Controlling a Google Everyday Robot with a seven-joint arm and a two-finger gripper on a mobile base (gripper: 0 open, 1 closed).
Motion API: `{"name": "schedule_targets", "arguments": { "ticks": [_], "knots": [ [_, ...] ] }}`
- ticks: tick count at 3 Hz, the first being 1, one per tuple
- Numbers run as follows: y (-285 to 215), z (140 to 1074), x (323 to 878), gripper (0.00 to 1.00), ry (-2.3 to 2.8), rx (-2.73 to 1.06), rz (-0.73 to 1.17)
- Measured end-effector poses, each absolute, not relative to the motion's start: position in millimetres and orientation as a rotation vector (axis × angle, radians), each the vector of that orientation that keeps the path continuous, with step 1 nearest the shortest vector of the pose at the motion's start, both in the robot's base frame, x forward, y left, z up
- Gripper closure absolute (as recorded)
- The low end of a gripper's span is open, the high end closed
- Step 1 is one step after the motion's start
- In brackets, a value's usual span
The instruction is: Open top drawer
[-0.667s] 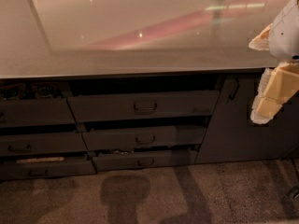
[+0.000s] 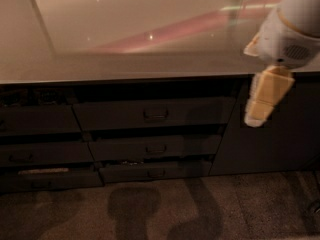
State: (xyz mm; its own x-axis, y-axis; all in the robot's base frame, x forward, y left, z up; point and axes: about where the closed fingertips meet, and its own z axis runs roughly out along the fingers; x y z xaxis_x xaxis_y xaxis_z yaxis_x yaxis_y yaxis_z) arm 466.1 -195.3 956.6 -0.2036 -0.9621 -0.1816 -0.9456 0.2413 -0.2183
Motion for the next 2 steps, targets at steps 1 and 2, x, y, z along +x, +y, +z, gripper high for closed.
{"name": "schedule_targets", "arguments": {
  "ticks": [1, 2],
  "knots": [
    [-131.2, 912.6, 505.6, 0.0, 2.242, -1.891, -0.089],
    [-131.2, 912.6, 505.6, 0.0, 2.241, -1.891, -0.089]
  ]
}}
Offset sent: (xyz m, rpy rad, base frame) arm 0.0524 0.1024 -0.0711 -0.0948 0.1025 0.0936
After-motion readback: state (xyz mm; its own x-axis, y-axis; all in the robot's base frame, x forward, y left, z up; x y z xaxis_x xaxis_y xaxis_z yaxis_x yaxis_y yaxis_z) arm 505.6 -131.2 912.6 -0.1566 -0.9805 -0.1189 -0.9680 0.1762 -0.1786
